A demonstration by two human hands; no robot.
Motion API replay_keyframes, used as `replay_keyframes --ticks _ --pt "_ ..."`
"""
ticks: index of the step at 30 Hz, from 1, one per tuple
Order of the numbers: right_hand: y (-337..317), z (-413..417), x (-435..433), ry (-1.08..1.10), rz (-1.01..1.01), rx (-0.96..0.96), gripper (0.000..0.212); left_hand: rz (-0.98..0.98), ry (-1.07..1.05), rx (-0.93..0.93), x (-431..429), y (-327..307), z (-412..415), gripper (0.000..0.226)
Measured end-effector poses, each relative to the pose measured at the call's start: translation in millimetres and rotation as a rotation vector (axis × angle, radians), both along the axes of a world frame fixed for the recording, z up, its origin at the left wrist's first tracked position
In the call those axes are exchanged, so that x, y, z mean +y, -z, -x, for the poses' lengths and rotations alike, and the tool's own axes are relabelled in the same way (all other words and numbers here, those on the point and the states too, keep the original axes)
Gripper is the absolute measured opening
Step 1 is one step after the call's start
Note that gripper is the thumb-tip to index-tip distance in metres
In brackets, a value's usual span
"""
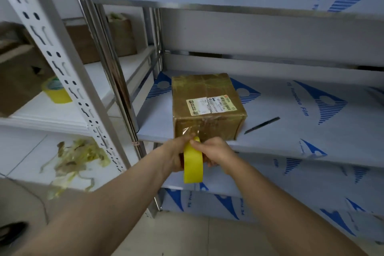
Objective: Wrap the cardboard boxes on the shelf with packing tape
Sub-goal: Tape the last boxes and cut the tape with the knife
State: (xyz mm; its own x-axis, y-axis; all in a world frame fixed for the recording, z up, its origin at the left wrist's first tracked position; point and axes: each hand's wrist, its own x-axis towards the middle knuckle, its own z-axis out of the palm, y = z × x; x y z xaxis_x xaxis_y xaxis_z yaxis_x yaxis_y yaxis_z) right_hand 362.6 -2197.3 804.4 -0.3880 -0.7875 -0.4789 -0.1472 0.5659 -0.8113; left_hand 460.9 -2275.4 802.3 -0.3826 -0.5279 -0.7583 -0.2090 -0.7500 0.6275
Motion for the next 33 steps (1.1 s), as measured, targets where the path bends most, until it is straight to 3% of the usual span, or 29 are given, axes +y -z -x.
replay_keyframes --ticks 3,8,10,14,16,19,21,24,27,30,33 --pt "-9 28 13 0.080 0.061 -0.106 0.034 0.127 -0.074 -0.021 6 -4 9 0.038" --pt "8 123 36 0.367 0.162 0.309 0.030 0.296 -0.180 -0.146 13 3 14 0.056" --pt "16 157 37 0.178 0.092 0.542 0.027 0.341 -0.203 -0.201 18 2 18 0.057" --pt "28 201 30 -0.373 -0.063 0.895 0.049 0.422 -0.264 -0.275 25 -4 27 0.045" --pt "34 214 29 -0.484 -0.119 1.076 0.040 0.426 -0.291 -0.276 27 -4 29 0.035" --pt "44 227 38 -0.479 -0.096 1.306 0.027 0.441 -0.305 -0.301 29 -6 33 0.027" --pt "51 232 47 -0.429 -0.051 1.266 0.026 0.438 -0.297 -0.306 30 -8 34 0.027" --pt "43 230 60 -0.131 0.097 0.994 0.028 0.423 -0.310 -0.281 32 -10 34 0.026" --pt "14 204 64 0.052 0.444 0.835 0.032 0.401 -0.364 -0.258 35 -11 31 0.018" --pt "-26 158 59 -0.173 0.675 0.789 0.032 0.415 -0.377 -0.248 35 -8 27 0.008" --pt "-49 117 43 -0.491 0.546 0.858 0.032 0.461 -0.374 -0.248 36 -5 25 0.008"
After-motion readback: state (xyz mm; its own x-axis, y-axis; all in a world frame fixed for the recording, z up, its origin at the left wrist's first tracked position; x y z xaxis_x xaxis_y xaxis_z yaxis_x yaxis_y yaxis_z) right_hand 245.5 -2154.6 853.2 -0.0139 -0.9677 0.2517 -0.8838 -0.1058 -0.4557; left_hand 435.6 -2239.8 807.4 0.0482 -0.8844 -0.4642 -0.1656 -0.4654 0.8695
